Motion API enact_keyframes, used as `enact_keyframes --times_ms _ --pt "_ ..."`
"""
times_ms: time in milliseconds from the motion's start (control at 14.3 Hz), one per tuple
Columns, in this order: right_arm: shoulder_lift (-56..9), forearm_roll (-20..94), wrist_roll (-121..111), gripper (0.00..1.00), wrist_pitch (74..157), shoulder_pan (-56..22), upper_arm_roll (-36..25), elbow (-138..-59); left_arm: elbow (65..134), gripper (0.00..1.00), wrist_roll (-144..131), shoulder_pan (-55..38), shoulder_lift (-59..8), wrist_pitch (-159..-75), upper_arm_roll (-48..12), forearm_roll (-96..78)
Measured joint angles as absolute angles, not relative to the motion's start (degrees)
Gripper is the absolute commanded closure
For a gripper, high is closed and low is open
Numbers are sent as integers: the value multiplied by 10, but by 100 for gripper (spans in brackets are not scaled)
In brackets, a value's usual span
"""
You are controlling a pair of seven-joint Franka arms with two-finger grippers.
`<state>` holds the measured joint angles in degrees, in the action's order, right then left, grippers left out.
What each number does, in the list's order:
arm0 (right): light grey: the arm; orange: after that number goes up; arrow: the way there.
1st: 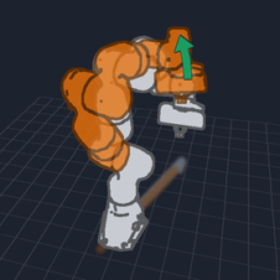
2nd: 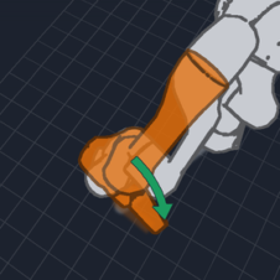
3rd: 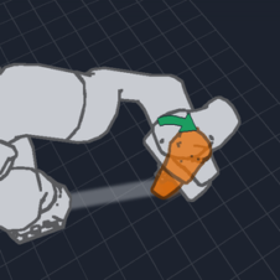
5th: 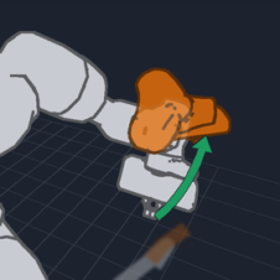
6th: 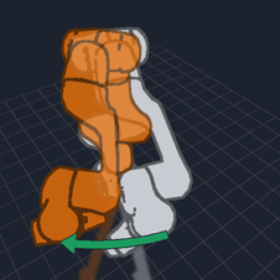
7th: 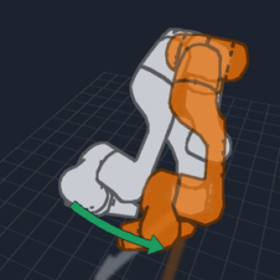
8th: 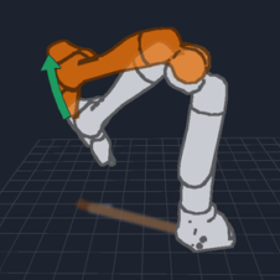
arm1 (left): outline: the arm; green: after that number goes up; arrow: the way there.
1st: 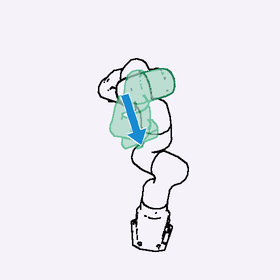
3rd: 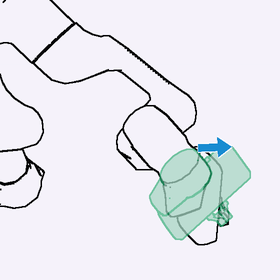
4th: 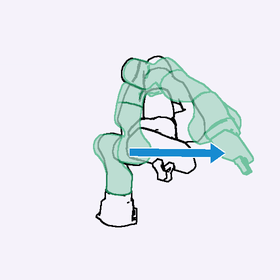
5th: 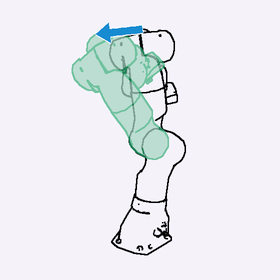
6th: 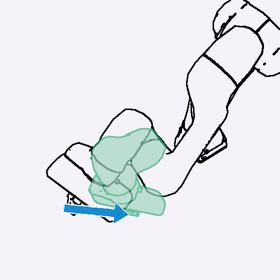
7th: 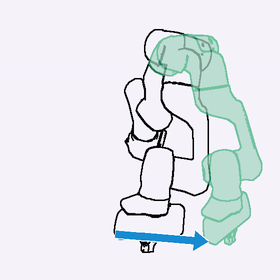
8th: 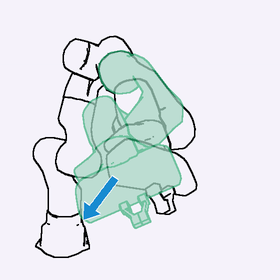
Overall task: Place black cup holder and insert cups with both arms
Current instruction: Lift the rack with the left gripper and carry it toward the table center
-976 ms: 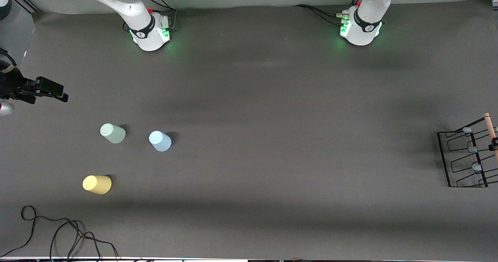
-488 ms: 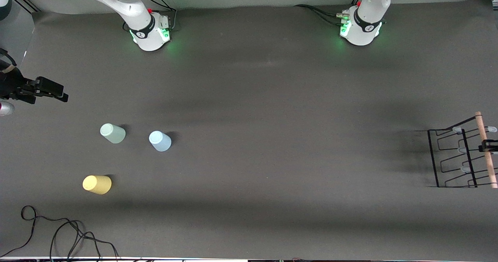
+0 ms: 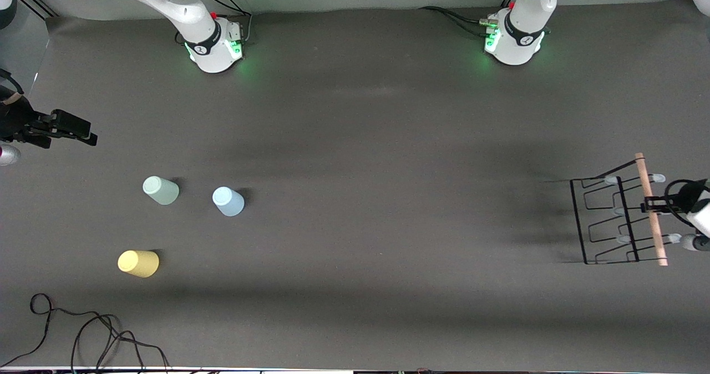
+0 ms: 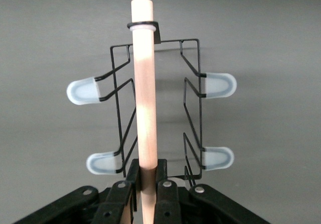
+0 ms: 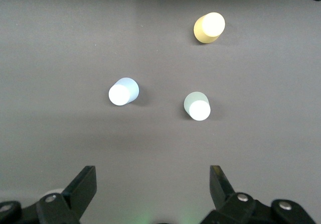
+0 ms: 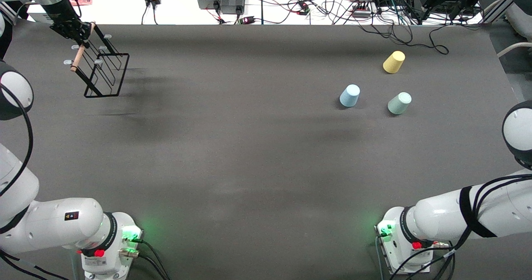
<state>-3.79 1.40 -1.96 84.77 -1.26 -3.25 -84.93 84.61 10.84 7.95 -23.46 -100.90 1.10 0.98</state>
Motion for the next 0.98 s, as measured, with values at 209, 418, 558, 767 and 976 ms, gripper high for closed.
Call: enact_keyframes --times_ms 209,418,558,767,976 --pt "-38 14 -20 0 848 -13 -33 -849 913 100 108 52 -178 -1045 10 -17" --pt "-38 14 -20 0 848 -13 -33 -850 998 100 92 20 -122 -1097 9 -44" --pt "-38 14 -20 0 848 -13 -33 -850 1017 100 45 -17 -110 -1098 7 -44" --pt "-38 14 -20 0 848 -13 -33 -850 1020 100 -37 -82 -110 -1099 6 -41" --pt "-38 14 -20 0 848 -13 -33 -850 1019 100 -106 -142 -117 -1113 4 -41"
